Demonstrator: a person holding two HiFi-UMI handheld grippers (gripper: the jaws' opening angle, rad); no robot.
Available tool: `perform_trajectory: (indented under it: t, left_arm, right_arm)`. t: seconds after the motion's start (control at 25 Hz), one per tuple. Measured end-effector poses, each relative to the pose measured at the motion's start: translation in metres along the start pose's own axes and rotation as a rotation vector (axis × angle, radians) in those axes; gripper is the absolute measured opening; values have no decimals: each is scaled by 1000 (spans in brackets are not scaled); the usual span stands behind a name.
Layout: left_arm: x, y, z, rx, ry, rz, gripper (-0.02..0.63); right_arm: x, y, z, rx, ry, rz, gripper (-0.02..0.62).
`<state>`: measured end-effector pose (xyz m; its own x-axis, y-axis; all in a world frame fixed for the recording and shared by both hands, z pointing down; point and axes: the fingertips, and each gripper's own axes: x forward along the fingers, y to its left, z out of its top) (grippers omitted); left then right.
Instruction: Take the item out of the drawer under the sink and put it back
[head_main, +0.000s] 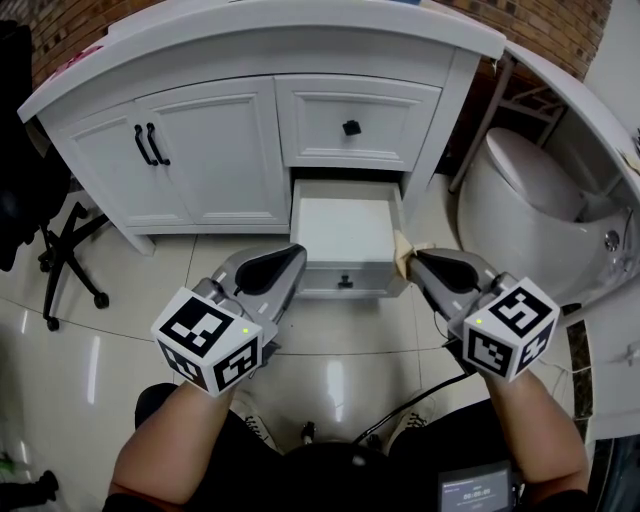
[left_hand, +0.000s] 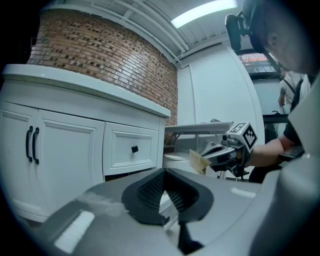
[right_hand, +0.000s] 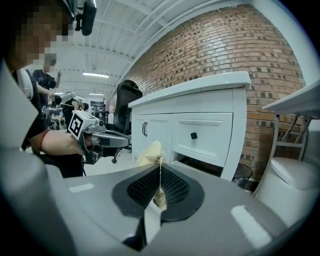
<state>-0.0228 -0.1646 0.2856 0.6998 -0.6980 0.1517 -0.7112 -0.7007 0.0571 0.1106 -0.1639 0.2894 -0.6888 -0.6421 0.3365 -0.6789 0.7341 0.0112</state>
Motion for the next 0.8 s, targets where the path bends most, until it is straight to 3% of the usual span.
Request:
perform_trajectory:
  t: [0.8]
  left_arm:
    - [-2,-3,3,2,-15,-1,3]
  right_arm:
    - [1,4,-3,19,4,26,12]
